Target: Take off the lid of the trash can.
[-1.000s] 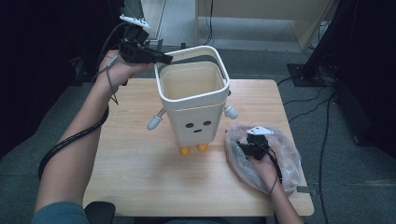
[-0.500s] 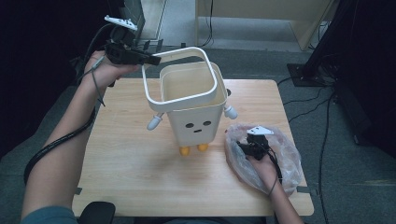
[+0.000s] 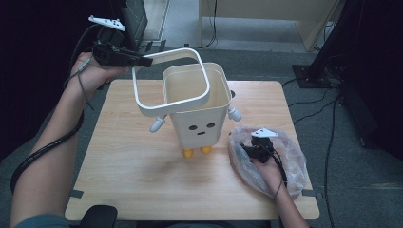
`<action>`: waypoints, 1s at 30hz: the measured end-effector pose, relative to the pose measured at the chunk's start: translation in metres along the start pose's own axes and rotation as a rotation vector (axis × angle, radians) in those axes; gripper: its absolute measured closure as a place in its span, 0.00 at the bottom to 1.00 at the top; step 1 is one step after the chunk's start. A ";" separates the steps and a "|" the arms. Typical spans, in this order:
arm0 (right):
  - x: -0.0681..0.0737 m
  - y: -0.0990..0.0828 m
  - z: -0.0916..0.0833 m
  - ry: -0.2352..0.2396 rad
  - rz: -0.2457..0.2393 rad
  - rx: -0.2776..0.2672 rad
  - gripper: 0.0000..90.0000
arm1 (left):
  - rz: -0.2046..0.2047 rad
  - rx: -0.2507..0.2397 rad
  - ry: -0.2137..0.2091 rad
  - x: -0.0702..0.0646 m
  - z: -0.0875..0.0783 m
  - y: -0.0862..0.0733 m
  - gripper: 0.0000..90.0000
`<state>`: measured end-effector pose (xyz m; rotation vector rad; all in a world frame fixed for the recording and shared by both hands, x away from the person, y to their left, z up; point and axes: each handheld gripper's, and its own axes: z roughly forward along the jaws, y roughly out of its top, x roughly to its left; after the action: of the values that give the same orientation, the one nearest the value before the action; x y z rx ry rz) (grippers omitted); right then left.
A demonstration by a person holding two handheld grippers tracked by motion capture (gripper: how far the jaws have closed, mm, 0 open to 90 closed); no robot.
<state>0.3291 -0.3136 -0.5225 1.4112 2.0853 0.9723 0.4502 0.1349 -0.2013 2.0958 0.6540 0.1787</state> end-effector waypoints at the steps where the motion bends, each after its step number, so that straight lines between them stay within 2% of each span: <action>1: 0.000 0.000 0.000 0.000 0.000 0.000 0.35 | 0.001 0.003 0.004 0.000 -0.001 0.000 0.87; 11: 0.000 0.000 0.000 0.002 -0.002 0.000 0.35 | -0.013 0.022 0.019 0.009 -0.012 -0.016 0.87; 30: 0.000 0.000 0.000 0.002 -0.002 0.000 0.35 | -0.034 0.002 0.047 0.018 -0.043 -0.040 0.87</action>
<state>0.3285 -0.3133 -0.5225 1.4079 2.0877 0.9736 0.4351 0.1935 -0.2110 2.0860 0.7181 0.2091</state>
